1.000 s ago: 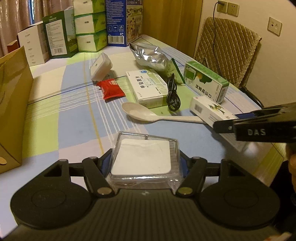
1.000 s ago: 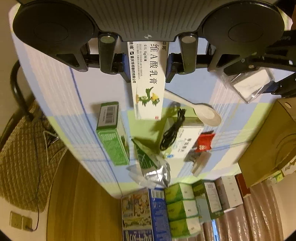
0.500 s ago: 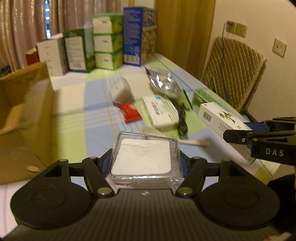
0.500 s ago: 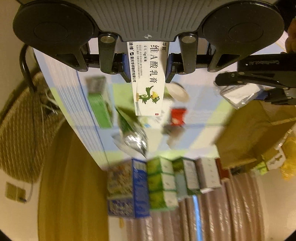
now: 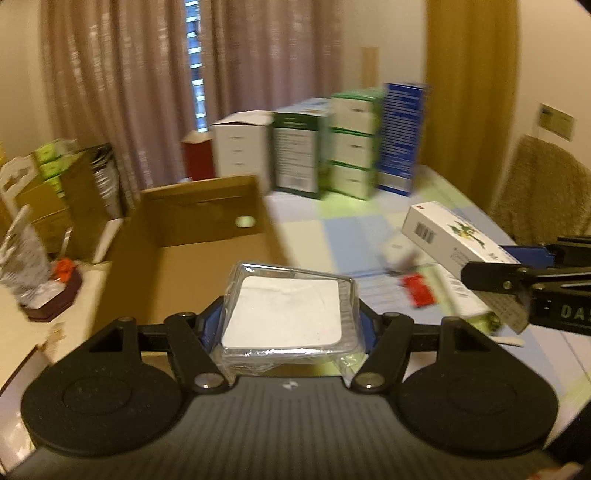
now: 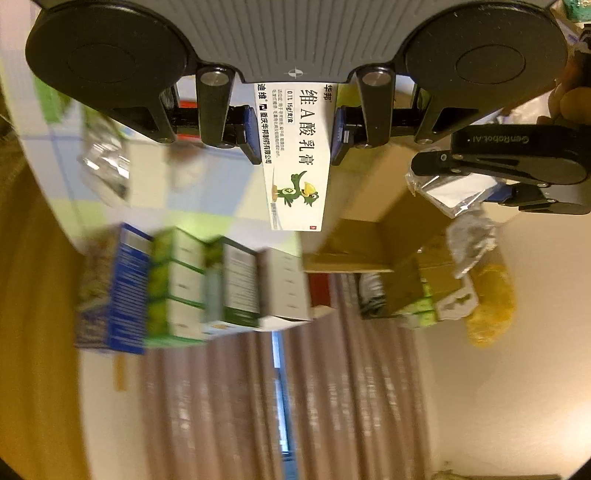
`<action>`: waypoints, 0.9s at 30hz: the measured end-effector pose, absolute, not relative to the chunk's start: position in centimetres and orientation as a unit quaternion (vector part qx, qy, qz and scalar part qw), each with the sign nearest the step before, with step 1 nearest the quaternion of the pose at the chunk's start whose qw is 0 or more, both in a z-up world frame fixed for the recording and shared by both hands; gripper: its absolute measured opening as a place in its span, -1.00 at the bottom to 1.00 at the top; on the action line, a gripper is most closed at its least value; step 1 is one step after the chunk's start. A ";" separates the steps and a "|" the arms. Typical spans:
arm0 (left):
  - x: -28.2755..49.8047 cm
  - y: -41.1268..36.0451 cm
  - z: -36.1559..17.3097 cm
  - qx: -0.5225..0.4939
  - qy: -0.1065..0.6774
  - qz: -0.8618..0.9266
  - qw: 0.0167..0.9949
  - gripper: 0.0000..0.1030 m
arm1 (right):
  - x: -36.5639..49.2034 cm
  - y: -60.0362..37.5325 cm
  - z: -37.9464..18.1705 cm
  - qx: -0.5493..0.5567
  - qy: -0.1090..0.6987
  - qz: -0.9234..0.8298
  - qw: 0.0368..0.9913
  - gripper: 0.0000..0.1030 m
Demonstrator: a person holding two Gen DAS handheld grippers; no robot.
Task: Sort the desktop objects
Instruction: 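Carry the tray and tube box into the cardboard box and open both tools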
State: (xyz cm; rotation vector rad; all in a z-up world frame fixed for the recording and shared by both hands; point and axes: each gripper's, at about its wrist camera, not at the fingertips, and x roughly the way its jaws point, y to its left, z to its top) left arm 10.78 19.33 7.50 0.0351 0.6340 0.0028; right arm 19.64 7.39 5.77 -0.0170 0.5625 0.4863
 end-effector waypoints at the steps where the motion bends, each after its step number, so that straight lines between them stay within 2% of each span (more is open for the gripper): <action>1: 11.1 20.7 7.6 0.016 0.313 0.010 0.950 0.25 | 20.0 8.5 5.8 -0.010 0.274 0.246 0.930 -0.32; 11: 15.2 29.2 6.3 0.001 0.319 0.043 0.947 0.25 | 26.0 17.1 3.6 -0.010 0.295 0.279 0.914 -0.32; 18: 17.4 30.9 3.9 -0.003 0.328 0.036 0.944 0.26 | 28.8 19.0 1.6 0.001 0.312 0.281 0.908 -0.32; 22: 18.2 31.5 3.0 -0.006 0.324 0.041 0.945 0.39 | 29.6 19.9 0.7 0.003 0.317 0.280 0.906 -0.32; 27: 17.9 32.2 3.2 -0.005 0.312 0.044 0.949 0.40 | 29.9 20.7 0.0 0.000 0.321 0.284 0.903 -0.32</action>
